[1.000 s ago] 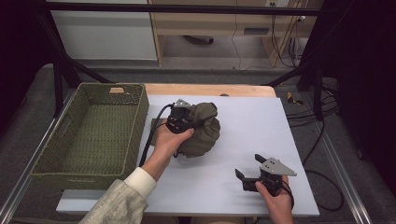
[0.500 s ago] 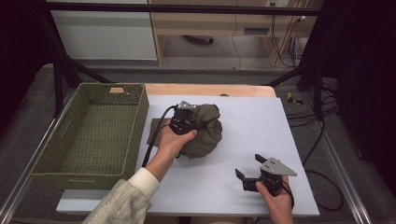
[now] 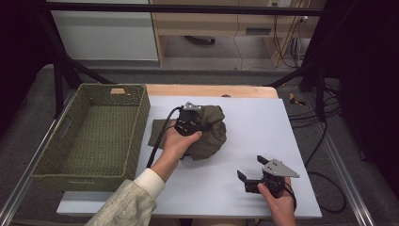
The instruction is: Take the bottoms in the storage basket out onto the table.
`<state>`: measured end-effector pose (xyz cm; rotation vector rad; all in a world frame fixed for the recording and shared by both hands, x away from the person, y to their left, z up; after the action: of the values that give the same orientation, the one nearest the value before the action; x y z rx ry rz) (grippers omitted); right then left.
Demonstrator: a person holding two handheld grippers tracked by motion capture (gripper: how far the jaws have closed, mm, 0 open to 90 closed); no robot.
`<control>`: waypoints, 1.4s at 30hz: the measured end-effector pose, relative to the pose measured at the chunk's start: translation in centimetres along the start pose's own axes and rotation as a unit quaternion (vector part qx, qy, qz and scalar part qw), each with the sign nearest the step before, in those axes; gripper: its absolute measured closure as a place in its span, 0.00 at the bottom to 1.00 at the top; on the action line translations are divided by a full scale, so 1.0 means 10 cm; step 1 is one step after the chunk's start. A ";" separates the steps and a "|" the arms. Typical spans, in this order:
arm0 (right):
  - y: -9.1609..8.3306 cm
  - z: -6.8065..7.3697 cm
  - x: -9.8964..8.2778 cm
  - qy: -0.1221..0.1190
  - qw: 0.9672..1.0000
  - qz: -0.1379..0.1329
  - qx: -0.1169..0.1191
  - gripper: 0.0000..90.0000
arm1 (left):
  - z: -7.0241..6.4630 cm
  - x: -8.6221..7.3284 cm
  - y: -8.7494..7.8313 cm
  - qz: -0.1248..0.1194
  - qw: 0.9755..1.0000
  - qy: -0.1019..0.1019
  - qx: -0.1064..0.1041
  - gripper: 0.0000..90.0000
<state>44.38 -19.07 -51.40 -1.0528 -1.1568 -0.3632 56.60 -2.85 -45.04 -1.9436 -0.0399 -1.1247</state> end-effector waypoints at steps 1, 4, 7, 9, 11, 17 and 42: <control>0.00 0.00 0.00 0.000 1.000 0.000 0.000 0.06 | 0.00 0.00 0.01 0.001 1.000 -0.001 0.000 0.90; 0.00 0.00 0.00 -0.001 1.000 0.000 0.001 0.06 | -0.01 0.02 0.05 0.000 1.000 -0.005 0.002 0.89; 0.00 0.00 0.00 -0.002 1.000 0.000 0.001 0.06 | -0.02 0.05 0.11 -0.002 1.000 -0.007 0.005 0.86; -0.01 0.00 0.00 -0.003 1.000 -0.001 0.001 0.06 | -0.03 0.06 0.14 -0.004 1.000 -0.007 0.008 0.79; -0.01 -0.01 0.00 -0.003 1.000 -0.002 0.000 0.06 | -0.03 0.08 0.16 -0.005 1.000 -0.009 0.016 0.70; -0.02 -0.01 0.00 -0.001 1.000 -0.002 0.001 0.06 | -0.03 0.16 0.15 -0.013 0.999 0.001 0.038 0.45; -0.01 -0.01 0.00 -0.004 1.000 0.000 -0.002 0.06 | -0.09 0.28 -0.36 -0.049 0.997 0.042 0.049 0.12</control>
<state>44.35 -19.18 -51.33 -1.0579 -1.1635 -0.3614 56.15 -2.26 -40.48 -1.8219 -0.1439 -1.2457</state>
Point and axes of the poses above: each handheld gripper's, and its own axes: y roughly forward along the jaws, x roughly out of its top, z roughly to its left, the point moved 10 cm from there along y, roughly forward along the jaws, and after that the axes turned 7 degrees about z, right-handed, at the moved point
